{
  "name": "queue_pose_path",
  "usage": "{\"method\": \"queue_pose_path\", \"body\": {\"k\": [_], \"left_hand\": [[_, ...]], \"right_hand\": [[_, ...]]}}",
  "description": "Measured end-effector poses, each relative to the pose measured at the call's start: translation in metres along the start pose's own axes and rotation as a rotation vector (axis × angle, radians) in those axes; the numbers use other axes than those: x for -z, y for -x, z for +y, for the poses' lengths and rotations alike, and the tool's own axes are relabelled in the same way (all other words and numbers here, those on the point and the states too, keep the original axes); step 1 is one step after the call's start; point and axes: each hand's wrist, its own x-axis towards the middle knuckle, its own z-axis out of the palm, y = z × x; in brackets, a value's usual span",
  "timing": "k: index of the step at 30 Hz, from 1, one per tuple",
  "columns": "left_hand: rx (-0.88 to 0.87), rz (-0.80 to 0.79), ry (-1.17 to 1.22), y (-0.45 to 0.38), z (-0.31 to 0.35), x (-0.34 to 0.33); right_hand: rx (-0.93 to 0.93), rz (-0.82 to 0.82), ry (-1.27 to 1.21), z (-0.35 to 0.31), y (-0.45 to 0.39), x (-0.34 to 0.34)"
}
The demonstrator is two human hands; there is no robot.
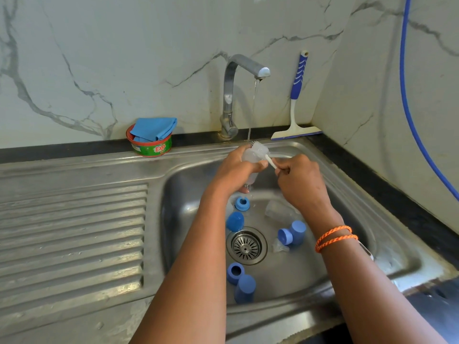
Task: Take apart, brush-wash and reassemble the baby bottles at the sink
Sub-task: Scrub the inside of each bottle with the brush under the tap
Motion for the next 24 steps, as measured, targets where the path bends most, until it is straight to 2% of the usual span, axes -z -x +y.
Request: {"method": "queue_pose_path", "body": {"k": [4, 7, 17, 21, 24], "left_hand": [[0.027, 0.033, 0.055, 0.000, 0.001, 0.002], [-0.018, 0.110, 0.039, -0.002, -0.003, 0.007], [-0.144, 0.353, -0.260, -0.016, -0.014, 0.000], [-0.145, 0.462, -0.359, -0.019, -0.019, 0.004], [-0.154, 0.386, -0.369, -0.017, -0.022, 0.004]], "right_hand": [[0.001, 0.002, 0.015, 0.000, 0.001, 0.002], [0.021, -0.006, 0.010, -0.001, 0.003, 0.001], [0.026, 0.012, 0.001, 0.000, 0.004, -0.001], [0.054, -0.003, -0.057, -0.001, 0.006, 0.004], [0.075, 0.005, -0.064, -0.006, 0.009, 0.006]]}}
